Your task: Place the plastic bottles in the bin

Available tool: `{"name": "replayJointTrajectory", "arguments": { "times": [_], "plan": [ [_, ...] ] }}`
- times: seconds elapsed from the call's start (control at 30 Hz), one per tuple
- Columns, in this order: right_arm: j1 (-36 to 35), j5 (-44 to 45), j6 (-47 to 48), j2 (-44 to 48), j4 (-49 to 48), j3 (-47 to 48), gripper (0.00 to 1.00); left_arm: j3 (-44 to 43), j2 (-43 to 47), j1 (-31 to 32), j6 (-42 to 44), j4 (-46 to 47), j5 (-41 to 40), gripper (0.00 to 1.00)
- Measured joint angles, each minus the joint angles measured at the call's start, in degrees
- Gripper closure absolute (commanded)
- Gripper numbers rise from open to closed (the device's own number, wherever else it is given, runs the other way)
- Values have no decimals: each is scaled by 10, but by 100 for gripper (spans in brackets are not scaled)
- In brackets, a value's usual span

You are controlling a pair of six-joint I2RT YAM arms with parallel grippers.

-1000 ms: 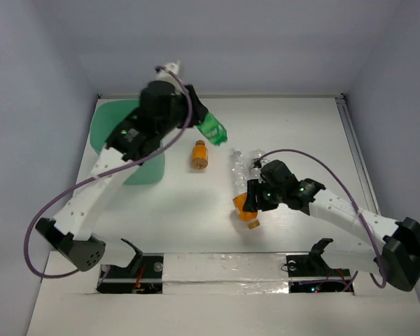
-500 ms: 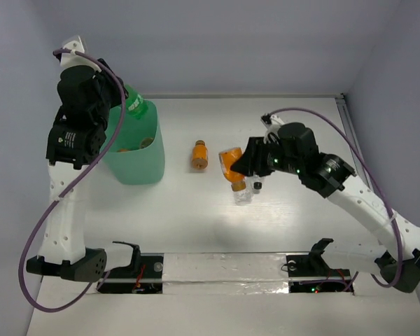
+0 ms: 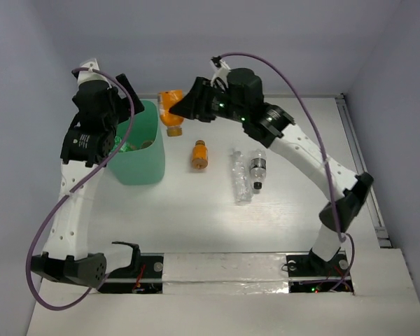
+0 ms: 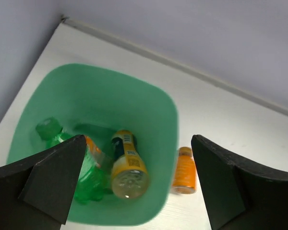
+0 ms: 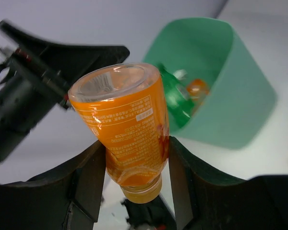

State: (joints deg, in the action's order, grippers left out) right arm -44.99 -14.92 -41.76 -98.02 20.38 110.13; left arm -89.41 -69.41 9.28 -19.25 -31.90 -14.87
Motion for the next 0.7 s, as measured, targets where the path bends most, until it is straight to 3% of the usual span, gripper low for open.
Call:
{"name": "replayJointTrajectory", "arguments": {
  "times": [0.13, 0.23, 0.27, 0.3, 0.47, 0.57, 0.6, 0.63, 0.7],
  "plan": [
    [-21, -4, -52, -121, -26, 132, 58, -54, 2, 0, -26, 2, 40, 12],
    [-35, 9, -93, -223, -30, 259, 22, -107, 16, 0, -48, 23, 73, 14],
    [-37, 13, -100, -251, -31, 291, 22, -112, 19, -1, -49, 25, 76, 16],
    [-40, 14, -110, -274, -29, 318, 14, -118, 27, 0, -52, 29, 85, 17],
    [-45, 26, -124, -289, -28, 299, 10, -121, 68, 0, -59, 33, 126, 29],
    [-43, 40, -110, -233, -28, 212, 29, -103, 77, 0, -69, 40, 161, 39],
    [-40, 50, -101, -205, -32, 171, 59, -98, 77, 0, -73, 42, 173, 43],
    [-38, 59, -89, -186, -43, 111, 71, -92, 76, 0, -78, 46, 189, 53],
    [-15, 70, -84, -67, -61, -19, 96, -77, 68, 6, -89, 57, 212, 61]
  ]
}}
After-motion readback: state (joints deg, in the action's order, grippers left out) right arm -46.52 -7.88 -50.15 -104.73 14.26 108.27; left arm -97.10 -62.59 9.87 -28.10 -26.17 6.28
